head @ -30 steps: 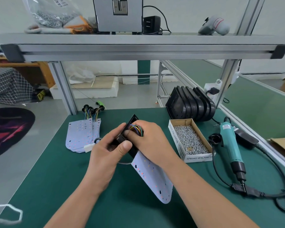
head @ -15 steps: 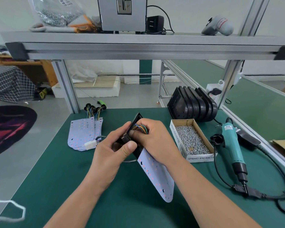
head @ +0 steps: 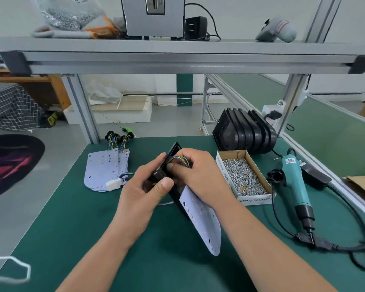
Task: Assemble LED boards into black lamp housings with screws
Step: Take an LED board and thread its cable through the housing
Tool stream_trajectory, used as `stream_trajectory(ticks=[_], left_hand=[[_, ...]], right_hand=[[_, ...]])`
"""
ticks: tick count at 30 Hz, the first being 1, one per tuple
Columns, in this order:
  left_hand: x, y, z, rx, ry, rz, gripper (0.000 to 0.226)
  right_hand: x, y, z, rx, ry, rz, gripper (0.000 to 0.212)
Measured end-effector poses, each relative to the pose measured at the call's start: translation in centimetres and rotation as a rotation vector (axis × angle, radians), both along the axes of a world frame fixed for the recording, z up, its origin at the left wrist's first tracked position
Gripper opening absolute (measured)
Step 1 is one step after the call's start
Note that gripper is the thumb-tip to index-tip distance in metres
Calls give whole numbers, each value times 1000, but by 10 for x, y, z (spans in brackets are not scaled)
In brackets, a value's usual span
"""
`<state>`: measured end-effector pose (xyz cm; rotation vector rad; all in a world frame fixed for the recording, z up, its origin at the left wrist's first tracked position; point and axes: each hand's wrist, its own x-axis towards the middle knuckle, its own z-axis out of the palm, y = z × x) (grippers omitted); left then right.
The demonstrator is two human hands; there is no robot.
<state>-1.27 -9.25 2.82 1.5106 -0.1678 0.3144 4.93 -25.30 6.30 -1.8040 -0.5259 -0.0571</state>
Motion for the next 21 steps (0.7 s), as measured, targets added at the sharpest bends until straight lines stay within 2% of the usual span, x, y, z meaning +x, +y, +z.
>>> stream_trajectory(ticks=[4, 11, 14, 17, 21], left_hand=[[0, 0, 0, 2, -17, 18, 60], [1, 3, 0, -4, -33, -36, 55], [2, 6, -3, -142, -16, -90, 43], [5, 3, -4, -228, 29, -16, 36], [8, 0, -5, -150, 52, 88, 29]], right_hand=[[-1, 4, -2, 30, 33, 5, 21], [-2, -1, -3, -27, 97, 149, 25], [-2, -4, -4, 13, 121, 156, 25], [-3, -5, -5, 28, 106, 109, 23], [-3, -4, -6, 71, 73, 70, 17]])
